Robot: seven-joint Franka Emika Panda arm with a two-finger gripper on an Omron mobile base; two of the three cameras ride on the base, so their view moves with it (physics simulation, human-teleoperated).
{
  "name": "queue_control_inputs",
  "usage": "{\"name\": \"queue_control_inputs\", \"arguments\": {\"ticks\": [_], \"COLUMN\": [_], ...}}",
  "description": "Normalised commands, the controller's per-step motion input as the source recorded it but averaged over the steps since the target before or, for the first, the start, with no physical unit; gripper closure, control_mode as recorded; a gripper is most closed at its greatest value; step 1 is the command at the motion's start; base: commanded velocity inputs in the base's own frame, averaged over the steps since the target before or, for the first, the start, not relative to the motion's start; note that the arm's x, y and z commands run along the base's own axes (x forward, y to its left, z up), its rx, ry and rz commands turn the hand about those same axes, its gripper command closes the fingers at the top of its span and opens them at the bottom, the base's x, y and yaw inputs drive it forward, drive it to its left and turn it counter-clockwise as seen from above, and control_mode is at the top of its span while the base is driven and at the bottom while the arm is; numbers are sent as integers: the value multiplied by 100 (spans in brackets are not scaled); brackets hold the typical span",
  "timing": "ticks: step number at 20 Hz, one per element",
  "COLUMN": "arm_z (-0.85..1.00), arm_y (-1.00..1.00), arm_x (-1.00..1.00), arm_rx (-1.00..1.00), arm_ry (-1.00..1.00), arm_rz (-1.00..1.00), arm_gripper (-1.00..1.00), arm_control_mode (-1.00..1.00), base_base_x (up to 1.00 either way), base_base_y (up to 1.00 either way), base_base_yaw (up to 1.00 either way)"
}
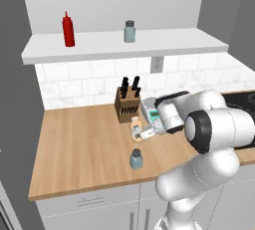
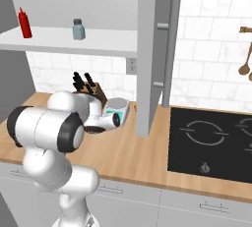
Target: Put the shaker and condiment bottle from the counter next to their counterparts in the cabinet.
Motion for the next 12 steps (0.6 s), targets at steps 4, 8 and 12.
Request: {"name": "queue_control_inputs", "arguments": {"ticks": [4,8,12], "arm_z": [39,54,44], "arm_y": [2,16,6], "arm_x": [-4,-60,-69], "arm_rx": [-1,-11,-6], "arm_ry": [-10,-33,-22], "arm_rz": [-30,-13,0], "arm_gripper": [100,100,100], "arm_control_mode": [-100,-100,-100], "base_base_x": [0,0,0], "base_base_y": [0,0,0], "base_base_yaw": [0,0,0]}}
